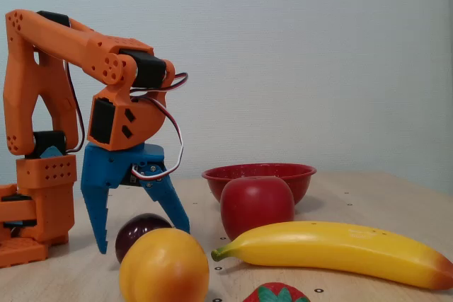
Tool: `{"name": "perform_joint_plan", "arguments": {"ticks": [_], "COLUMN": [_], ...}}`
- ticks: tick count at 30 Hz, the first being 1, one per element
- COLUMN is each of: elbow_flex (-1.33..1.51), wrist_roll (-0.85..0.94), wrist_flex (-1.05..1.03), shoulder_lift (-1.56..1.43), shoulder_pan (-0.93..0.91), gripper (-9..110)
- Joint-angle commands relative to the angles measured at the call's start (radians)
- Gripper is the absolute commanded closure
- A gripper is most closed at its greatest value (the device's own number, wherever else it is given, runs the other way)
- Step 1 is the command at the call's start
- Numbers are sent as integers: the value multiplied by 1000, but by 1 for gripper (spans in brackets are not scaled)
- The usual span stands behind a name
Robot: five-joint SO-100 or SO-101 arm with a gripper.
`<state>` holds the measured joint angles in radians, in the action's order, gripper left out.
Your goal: Put the plum in the red bowl.
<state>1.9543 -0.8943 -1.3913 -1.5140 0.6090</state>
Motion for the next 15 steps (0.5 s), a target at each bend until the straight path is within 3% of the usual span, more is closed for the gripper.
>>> {"name": "perform_joint_plan", "arguments": {"ticks": [1, 10, 13, 15], "elbow_flex": [-66, -92, -98, -107], "wrist_roll": [-35, -48, -48, -38], "wrist_flex": [15, 21, 20, 17], "shoulder_lift": [-14, 20, 21, 21], "shoulder_pan": [-20, -14, -17, -18], "gripper": [56, 61, 72, 87]}}
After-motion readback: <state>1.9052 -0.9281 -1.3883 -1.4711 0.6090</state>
